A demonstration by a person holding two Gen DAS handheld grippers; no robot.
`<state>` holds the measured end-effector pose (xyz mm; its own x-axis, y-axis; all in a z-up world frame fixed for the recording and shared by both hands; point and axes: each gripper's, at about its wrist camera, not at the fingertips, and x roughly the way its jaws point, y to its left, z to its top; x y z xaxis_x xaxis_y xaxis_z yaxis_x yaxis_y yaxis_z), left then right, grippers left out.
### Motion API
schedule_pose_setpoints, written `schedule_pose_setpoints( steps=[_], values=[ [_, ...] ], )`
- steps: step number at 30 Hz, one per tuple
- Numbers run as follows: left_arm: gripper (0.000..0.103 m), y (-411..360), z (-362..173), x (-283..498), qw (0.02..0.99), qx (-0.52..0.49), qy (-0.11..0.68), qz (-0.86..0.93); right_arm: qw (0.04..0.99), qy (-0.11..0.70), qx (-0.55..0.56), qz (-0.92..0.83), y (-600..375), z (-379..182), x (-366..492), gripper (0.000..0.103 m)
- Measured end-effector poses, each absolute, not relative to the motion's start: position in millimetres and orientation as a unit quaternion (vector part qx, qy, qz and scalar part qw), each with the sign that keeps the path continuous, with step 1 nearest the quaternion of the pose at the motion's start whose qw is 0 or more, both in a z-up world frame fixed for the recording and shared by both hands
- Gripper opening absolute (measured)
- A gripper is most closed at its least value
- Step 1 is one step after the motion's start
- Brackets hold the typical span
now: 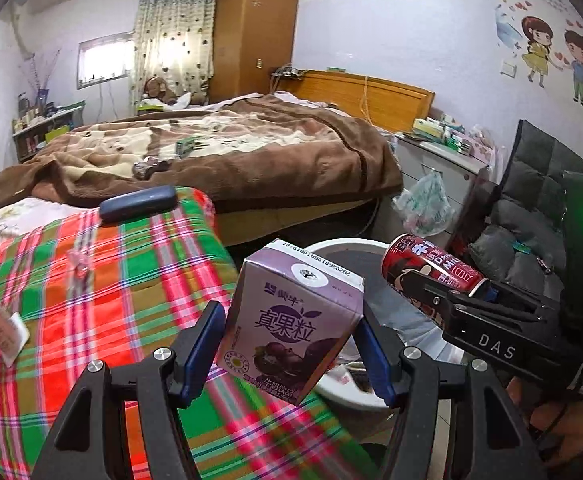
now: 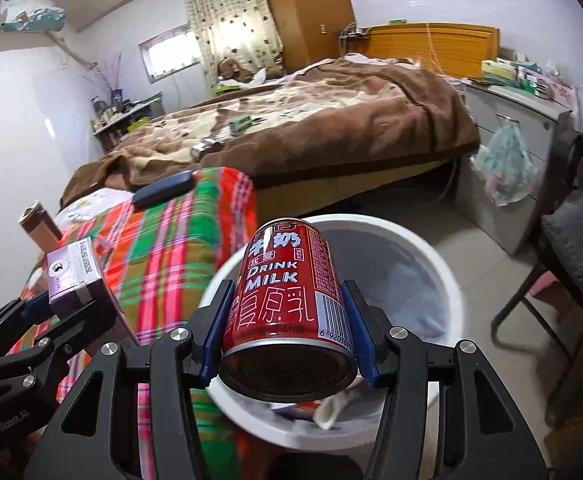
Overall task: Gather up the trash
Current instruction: 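Lift the grape juice carton and red milk can and carry both over the bin, then open both tools to drop the carton and can into the bin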
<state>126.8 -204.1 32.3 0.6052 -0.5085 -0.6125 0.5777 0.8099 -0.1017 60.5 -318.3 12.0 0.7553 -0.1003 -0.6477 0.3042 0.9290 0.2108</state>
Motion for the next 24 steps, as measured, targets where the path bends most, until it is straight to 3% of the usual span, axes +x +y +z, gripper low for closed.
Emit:
schedule_pose_setpoints(
  steps=[21, 24],
  values=[
    [0.065, -267, 9, 147, 0.864, 0.051, 0.362, -0.346, 0.897, 0.391, 0.149, -0.144, -357, -16, 60, 0.055],
    [0.065, -265, 8, 149, 0.864, 0.051, 0.365, -0.342, 0.902, 0.383, 0.139, -0.146, -356, -12, 57, 0.060]
  ],
)
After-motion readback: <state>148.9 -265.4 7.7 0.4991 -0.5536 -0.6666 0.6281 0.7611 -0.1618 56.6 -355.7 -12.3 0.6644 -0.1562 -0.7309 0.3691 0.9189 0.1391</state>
